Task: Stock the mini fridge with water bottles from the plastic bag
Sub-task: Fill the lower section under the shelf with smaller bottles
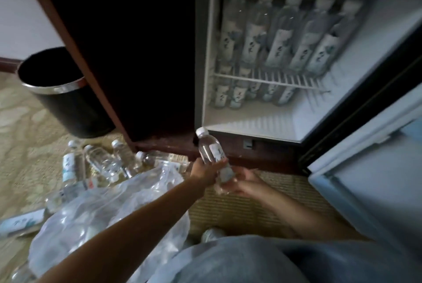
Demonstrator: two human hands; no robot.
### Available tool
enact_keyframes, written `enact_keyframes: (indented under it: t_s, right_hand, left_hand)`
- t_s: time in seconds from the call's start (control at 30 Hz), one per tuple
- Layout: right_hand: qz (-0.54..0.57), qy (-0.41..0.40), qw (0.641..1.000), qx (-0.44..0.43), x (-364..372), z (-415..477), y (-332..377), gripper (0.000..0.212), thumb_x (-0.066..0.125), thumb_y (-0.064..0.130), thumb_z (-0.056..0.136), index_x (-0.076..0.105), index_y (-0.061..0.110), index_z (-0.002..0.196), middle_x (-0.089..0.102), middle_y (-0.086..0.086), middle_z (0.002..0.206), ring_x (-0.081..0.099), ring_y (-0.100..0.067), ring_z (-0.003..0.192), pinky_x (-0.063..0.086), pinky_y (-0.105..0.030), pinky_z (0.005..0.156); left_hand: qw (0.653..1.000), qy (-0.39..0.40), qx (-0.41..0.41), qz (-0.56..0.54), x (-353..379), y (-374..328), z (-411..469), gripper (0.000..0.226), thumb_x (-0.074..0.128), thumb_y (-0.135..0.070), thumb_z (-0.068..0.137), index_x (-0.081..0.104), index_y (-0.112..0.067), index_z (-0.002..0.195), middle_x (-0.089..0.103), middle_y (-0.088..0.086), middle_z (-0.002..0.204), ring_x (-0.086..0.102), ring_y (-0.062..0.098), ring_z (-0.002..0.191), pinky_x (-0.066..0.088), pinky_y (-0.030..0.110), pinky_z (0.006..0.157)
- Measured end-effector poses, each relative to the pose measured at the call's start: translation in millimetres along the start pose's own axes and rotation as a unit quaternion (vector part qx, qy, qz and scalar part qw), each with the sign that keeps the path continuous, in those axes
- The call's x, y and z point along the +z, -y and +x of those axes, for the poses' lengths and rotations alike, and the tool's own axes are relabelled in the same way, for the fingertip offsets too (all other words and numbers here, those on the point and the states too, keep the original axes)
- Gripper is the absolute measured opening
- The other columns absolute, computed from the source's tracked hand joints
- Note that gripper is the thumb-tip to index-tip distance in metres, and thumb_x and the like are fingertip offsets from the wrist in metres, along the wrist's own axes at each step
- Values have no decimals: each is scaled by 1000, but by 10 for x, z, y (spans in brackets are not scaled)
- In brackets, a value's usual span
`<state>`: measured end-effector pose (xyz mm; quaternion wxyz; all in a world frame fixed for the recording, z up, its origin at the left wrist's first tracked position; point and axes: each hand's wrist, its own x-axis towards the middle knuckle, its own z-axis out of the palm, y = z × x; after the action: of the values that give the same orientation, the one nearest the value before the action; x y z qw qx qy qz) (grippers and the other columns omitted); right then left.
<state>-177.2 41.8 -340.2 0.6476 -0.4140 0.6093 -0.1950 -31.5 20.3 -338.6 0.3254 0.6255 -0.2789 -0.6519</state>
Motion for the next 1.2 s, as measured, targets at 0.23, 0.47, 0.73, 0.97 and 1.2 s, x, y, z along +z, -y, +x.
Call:
enact_keyframes:
  t_s: [0.23,0.47,0.73,0.97,1.2]
  right_hand:
    - [-57,-6,996,-64,-269,140,-99,63,87,6,60,60,17,116,71,-1,108,67,-19,103,52,-43,95]
    - [-11,-101,987,-121,-388,505,-74,67,92,28,48,53,28,103,72,2,96,69,-15,94,54,-43,89]
    - [-60,-292,921,-251,-631,972,253,61,84,16,62,48,19,110,64,0,97,65,-14,86,57,-39,71]
    - [-78,-374,889,-254,-792,1276,365,56,81,7,64,47,7,108,58,1,90,61,-19,81,51,-34,68]
    - [-75,-396,882,-243,-805,1445,288,52,79,7,66,45,9,105,58,-5,93,55,-15,73,37,-5,53]
  left_hand:
    - [956,108,141,233,294,-102,170,62,86,-25,63,52,-17,114,66,-2,100,65,17,95,55,36,84]
    - [944,143,212,210,402,-291,513,64,83,-11,68,51,-26,122,67,-1,112,65,13,102,54,26,86]
    - [883,1,318,345,680,-656,880,65,83,-35,67,51,-25,124,64,-7,115,64,11,97,53,30,81]
    - [878,-3,329,347,882,-792,1107,63,82,-32,69,55,-24,125,66,-4,116,63,16,102,51,31,85]
    - [913,21,273,301,913,-740,1266,63,82,-25,70,54,-21,126,58,-6,116,56,7,93,40,13,69]
